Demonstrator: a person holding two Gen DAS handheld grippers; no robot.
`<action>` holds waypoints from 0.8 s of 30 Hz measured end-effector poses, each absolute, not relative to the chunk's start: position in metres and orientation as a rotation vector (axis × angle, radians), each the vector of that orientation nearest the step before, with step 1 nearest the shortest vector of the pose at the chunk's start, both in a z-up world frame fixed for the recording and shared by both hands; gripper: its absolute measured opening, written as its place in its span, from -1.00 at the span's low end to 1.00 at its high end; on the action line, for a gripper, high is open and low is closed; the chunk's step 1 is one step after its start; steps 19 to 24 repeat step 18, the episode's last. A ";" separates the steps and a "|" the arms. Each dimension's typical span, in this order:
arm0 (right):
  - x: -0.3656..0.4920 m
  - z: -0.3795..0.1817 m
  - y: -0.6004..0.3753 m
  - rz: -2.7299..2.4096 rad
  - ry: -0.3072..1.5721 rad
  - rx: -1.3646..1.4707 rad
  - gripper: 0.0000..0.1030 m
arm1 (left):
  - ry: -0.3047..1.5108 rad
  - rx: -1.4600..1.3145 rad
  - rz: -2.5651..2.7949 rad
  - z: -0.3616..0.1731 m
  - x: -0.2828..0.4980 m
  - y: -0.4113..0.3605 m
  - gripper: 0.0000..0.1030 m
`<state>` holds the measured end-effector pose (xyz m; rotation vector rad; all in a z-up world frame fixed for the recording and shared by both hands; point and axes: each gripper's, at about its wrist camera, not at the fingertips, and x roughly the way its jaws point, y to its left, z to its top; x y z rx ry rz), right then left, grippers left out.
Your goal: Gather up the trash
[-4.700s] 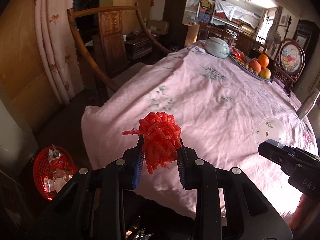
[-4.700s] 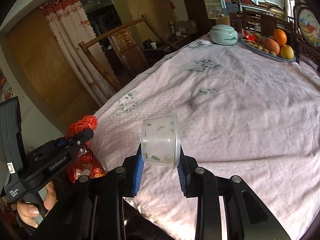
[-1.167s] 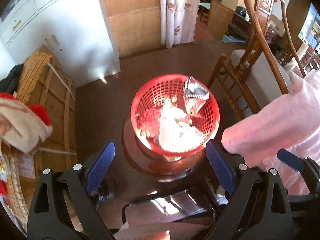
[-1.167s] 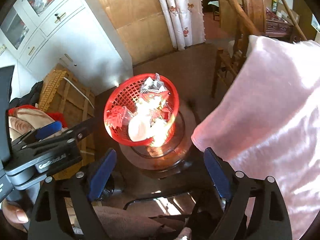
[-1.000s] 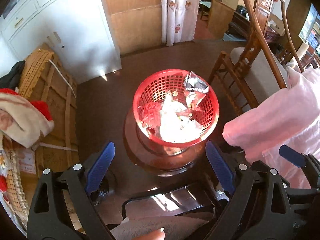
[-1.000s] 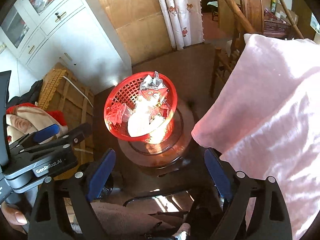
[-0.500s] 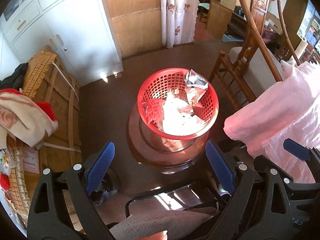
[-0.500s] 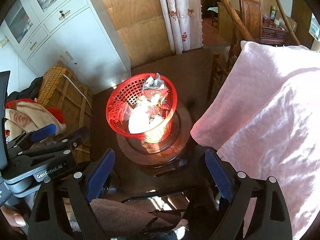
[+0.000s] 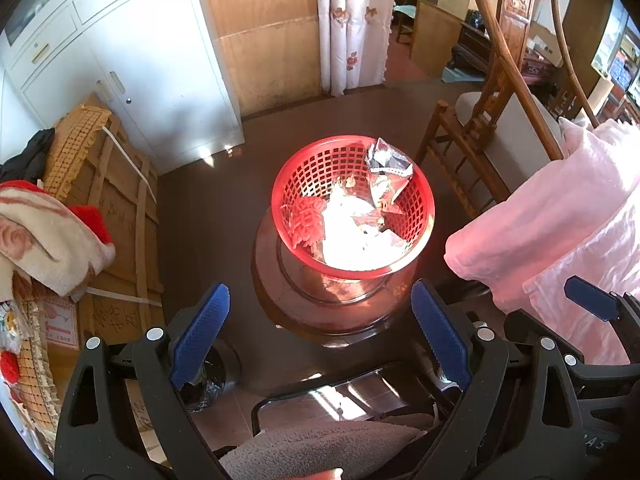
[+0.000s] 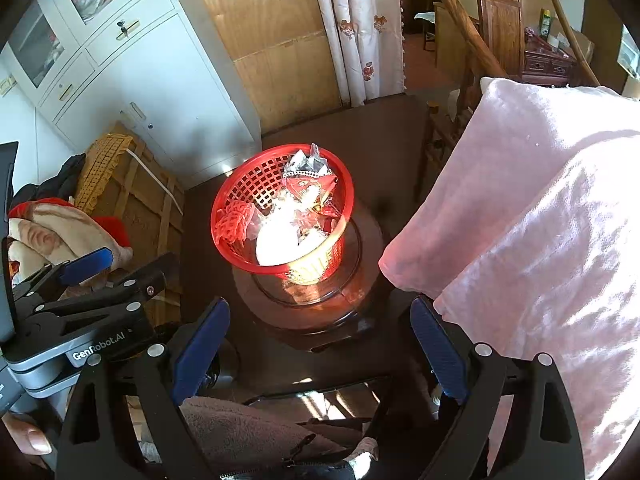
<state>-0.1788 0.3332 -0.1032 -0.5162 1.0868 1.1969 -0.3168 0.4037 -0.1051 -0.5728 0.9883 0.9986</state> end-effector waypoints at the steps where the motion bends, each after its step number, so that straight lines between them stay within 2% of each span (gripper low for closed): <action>1: -0.179 -0.103 0.333 1.196 1.087 -0.517 0.75 | 0.986 -0.569 1.001 -0.105 -0.316 0.404 0.73; 24: -0.175 -0.106 0.334 1.190 1.100 -0.512 0.75 | 0.978 -0.549 1.012 -0.103 -0.315 0.405 0.73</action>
